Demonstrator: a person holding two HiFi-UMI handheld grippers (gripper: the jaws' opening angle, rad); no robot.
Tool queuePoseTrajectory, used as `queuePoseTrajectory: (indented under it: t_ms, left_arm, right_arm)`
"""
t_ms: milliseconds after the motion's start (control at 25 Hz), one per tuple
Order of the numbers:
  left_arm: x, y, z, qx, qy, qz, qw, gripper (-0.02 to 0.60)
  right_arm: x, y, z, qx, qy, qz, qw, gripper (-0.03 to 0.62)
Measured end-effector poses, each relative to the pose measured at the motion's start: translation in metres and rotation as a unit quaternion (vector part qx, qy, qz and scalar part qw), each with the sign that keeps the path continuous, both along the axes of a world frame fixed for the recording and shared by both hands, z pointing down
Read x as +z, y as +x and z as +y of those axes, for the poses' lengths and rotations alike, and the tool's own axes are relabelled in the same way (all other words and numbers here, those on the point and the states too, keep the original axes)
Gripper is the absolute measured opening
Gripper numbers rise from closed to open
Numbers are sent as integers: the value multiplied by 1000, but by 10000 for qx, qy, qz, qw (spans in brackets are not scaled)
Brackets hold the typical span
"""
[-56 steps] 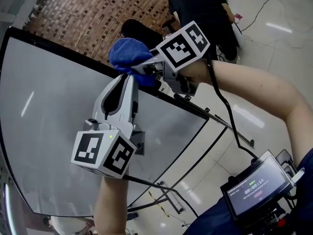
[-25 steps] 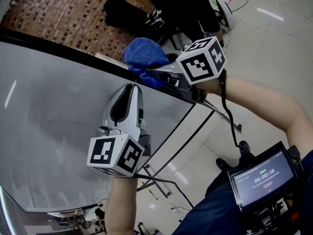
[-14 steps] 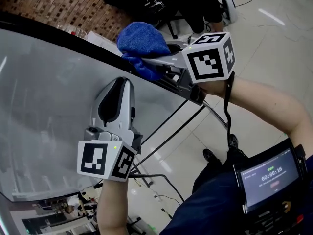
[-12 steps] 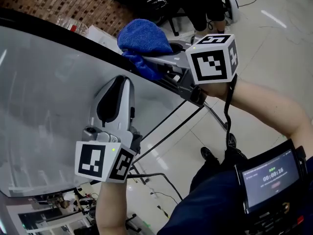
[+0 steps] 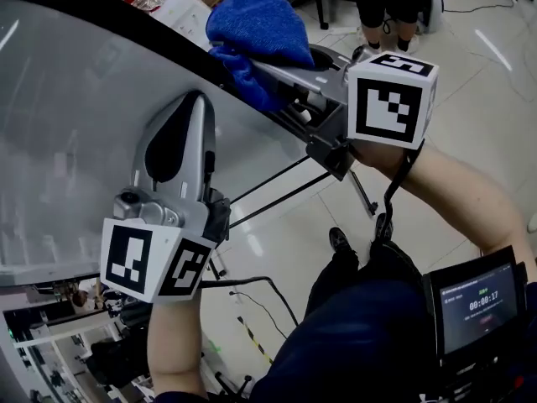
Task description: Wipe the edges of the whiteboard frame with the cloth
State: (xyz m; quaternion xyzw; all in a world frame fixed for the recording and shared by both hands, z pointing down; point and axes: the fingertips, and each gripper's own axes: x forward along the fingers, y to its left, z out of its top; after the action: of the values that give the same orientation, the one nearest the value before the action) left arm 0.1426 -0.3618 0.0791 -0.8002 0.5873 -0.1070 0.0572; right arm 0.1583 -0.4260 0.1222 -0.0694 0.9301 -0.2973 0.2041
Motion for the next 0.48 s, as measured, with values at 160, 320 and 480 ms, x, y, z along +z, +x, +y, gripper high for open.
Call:
queuePoseTrajectory:
  t_ms: [160,320,480]
  left_arm:
    - [5,2,-1,-26,-28,-12,10000,6]
    - [7,3,-3,-71,30,-86,9999,6]
    - [10,7,-7,-75,55,-122,9999,6]
  right_arm:
    - [2,1,-2,25,-115,-153,9998,118]
    - [2,0,-4,-36,-86,-187,9998,118]
    - [-1,0,-5,37,-9,-263,9996,118]
